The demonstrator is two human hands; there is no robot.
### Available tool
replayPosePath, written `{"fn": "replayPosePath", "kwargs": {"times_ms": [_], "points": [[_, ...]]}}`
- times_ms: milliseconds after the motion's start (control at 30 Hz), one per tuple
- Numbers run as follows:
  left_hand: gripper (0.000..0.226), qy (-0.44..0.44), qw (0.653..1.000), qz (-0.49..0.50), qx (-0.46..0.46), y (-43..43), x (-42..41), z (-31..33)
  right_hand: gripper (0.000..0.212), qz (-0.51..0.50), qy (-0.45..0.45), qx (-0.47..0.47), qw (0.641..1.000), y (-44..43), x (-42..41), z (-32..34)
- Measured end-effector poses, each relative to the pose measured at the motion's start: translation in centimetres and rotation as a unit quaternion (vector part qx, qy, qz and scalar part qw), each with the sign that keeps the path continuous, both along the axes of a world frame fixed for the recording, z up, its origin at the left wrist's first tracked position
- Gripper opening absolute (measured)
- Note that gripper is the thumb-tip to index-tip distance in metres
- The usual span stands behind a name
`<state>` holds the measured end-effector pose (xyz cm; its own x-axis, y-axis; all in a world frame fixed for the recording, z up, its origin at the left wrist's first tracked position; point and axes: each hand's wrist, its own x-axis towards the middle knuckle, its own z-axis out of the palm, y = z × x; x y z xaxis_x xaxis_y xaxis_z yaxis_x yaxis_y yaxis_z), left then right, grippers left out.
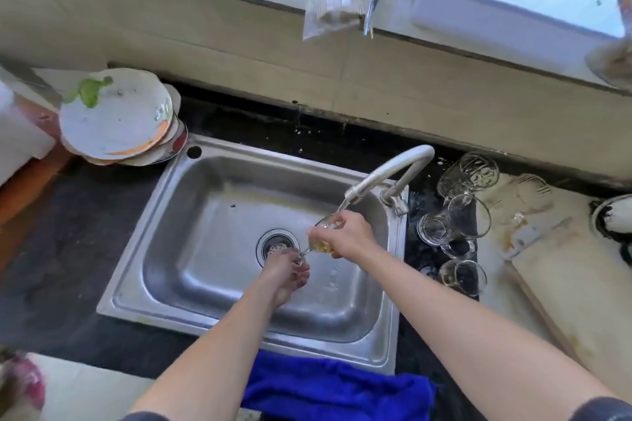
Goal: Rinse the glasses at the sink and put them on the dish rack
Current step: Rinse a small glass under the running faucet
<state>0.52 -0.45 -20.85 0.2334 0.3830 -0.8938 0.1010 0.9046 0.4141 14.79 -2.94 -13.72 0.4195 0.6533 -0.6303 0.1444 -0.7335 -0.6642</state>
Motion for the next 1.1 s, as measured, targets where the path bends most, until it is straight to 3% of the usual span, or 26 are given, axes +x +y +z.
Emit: {"fn": "replayPosePath", "kwargs": {"times_ms": [200, 400, 533, 700, 767, 933, 1100], "points": [[0.011, 0.007, 0.995, -0.089, -0.047, 1.5, -0.9, -1.1, 0.060, 0.052, 0.034, 0.039, 0.997, 0.2, 0.1, -0.6], [0.012, -0.008, 0.999, -0.033, -0.012, 2.4, -1.1, -1.0, 0.062, 0.043, 0.065, 0.040, 0.996, 0.9, 0.2, -0.3], [0.009, -0.012, 0.996, -0.085, -0.023, 3.1, -1.8, -0.7, 0.076, 0.075, 0.081, 0.060, 0.992, 1.3, 0.5, -0.6], [0.009, -0.007, 0.998, -0.064, 0.023, 3.7, -2.1, -0.9, 0.059, 0.030, 0.095, 0.045, 0.994, 1.4, 1.1, -0.4], [0.009, -0.007, 0.997, -0.053, 0.051, 4.0, -2.1, -1.2, 0.062, 0.018, 0.092, 0.030, 0.995, 1.1, 1.4, -0.5], [0.008, -0.010, 0.993, -0.118, 0.009, 3.9, -2.3, -0.5, 0.061, 0.044, 0.109, 0.042, 0.992, 0.6, 2.1, 0.0], [0.011, 0.002, 0.996, -0.073, 0.044, 3.6, -1.4, -0.2, 0.048, 0.030, 0.066, 0.037, 0.997, 0.5, 1.7, 0.2]]}}
